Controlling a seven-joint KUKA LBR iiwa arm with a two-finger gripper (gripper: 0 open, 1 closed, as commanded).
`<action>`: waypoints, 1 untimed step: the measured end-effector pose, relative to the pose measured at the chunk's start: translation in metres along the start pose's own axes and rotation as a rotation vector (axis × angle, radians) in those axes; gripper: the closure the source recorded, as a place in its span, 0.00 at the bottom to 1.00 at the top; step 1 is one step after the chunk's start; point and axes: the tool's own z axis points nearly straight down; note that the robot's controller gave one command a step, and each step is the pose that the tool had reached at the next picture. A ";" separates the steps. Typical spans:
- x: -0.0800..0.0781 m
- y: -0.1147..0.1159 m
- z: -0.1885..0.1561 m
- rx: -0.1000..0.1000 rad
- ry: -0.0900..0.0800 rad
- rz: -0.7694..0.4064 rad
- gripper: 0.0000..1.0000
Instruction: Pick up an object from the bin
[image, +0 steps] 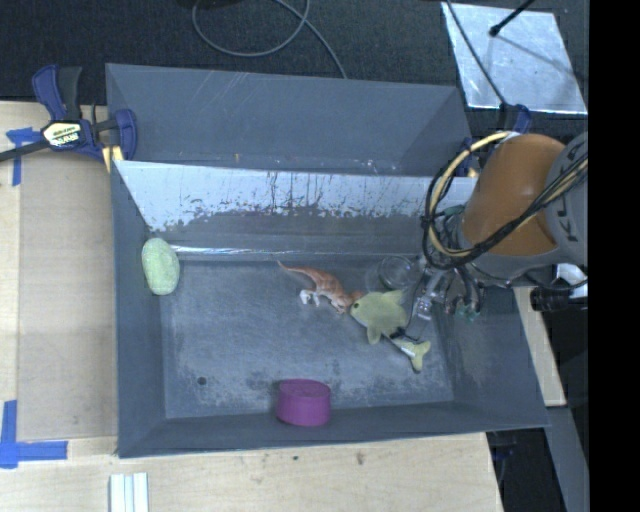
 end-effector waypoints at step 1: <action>0.007 0.017 0.043 -0.004 -0.022 0.117 0.00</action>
Offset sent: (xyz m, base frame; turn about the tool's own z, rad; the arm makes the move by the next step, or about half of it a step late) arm -0.0088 0.0022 -0.0525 0.1991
